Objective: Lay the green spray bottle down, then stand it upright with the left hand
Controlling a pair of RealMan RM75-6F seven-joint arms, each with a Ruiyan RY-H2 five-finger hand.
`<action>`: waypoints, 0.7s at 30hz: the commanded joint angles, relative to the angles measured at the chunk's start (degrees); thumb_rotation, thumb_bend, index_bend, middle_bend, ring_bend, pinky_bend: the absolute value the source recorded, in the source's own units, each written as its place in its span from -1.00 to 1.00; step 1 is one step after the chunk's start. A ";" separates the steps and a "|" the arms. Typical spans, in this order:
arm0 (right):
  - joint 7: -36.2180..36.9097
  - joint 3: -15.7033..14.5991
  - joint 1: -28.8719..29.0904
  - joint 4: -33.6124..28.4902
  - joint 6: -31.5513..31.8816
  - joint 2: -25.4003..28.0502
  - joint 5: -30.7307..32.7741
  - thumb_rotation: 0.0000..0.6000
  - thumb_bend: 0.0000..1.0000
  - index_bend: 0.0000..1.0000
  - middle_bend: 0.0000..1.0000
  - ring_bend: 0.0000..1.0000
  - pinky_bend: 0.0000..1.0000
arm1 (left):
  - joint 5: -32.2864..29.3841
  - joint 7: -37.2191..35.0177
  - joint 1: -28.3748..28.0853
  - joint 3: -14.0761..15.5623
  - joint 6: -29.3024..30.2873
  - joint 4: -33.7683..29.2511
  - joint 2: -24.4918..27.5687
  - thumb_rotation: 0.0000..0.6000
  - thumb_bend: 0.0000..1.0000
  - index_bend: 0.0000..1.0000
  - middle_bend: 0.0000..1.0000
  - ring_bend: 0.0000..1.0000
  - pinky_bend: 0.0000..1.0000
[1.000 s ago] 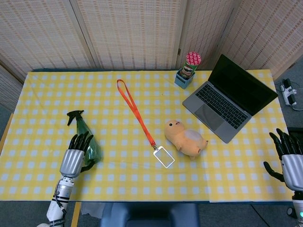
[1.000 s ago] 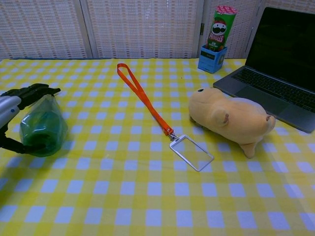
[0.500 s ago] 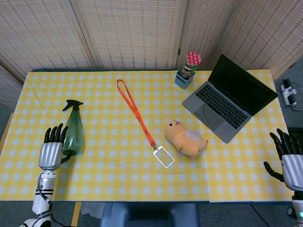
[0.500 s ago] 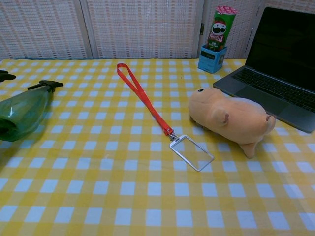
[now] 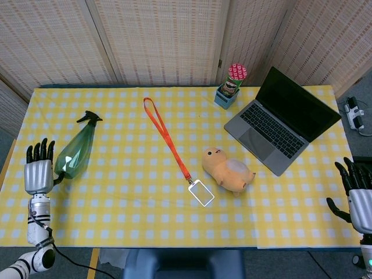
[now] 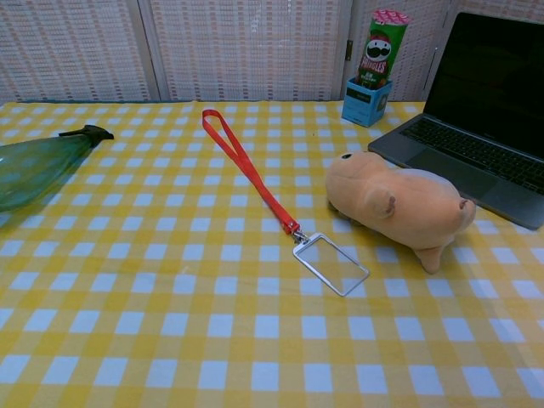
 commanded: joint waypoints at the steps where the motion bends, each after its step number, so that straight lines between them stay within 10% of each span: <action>1: 0.18 0.00 0.00 -0.03 -0.07 0.09 0.00 1.00 -0.34 -1.00 -1.00 -1.00 -1.00 | -0.45 0.25 -0.77 -1.07 1.20 0.01 0.11 1.00 -0.51 -1.00 -0.94 -0.93 -0.97; 9: 1.63 -0.20 -0.50 -0.15 1.01 0.79 -1.08 1.00 -0.34 -1.00 -1.00 -1.00 -1.00 | -3.52 2.54 4.32 2.91 -2.46 -28.59 13.27 1.00 -0.32 -1.00 -0.86 -0.87 -0.93; 21: 3.42 -0.66 -1.03 -0.15 2.14 1.65 -2.71 1.00 -0.34 -1.00 -1.00 -1.00 -1.00 | -7.91 2.72 1.85 2.79 -6.12 -44.68 17.15 1.00 -0.36 -1.00 -0.86 -0.87 -0.89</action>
